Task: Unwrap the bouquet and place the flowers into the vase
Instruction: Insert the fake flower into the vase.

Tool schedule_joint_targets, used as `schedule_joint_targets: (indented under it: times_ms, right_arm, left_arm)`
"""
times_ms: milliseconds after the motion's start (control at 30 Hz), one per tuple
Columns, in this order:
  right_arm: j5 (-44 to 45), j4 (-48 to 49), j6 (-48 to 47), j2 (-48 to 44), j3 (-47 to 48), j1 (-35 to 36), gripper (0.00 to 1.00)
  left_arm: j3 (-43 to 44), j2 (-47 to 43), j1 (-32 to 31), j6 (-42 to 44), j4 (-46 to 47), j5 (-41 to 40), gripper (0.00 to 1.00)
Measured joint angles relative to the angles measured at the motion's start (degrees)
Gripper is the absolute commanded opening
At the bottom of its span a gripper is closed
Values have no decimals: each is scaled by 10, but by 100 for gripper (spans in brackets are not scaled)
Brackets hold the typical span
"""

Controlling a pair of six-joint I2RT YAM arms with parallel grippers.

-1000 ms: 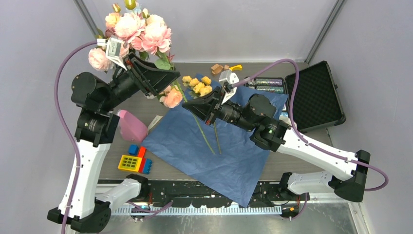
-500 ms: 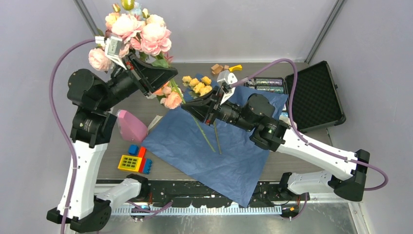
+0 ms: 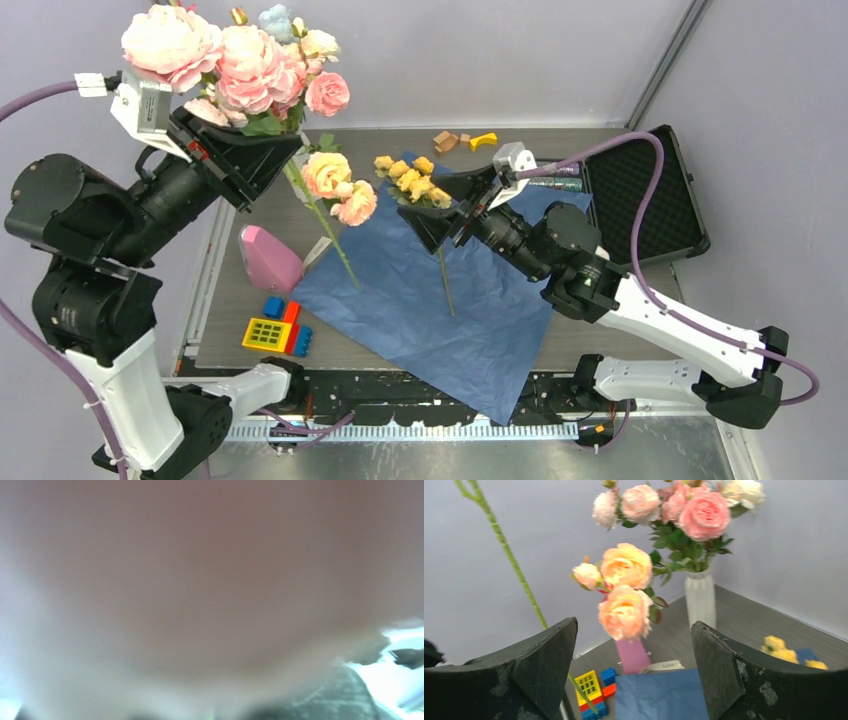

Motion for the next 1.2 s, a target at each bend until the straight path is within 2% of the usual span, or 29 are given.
schedule_joint_targets:
  times_ms: [200,333,400,567,633,867,1067,1200]
  right_arm:
    - [92,-25,-17,-30,-22,-12,93]
    - [123,-37,-14,-43,-36,-50,94]
    - [131,-38,-8,-45,-43,-71,94]
    - [135,-38,19,-45,-77,-115,94]
    - [132,-38,27,-45,-86,-120,94]
    - [125,-35,40,-45,-103,-127,94]
    - [124,-31,41,-59,-115,-131,94]
    - [124,-25,41,-72,-125,-133,94]
  left_arm:
    - [86,22,0,103,-133,-113,0]
    - [78,21,0,165,-161,-183,0]
    - [26,3,0,194,-133,-213,0]
    - [-170,-65,0,247,11,-256,0]
    - [-200,-71,0,259,61,-262,0]
    - [-227,-52,0,278,216,-268,0]
    - [-227,-18,3,296,293,-263,0]
    - [-232,12,27,302,344,-240,0]
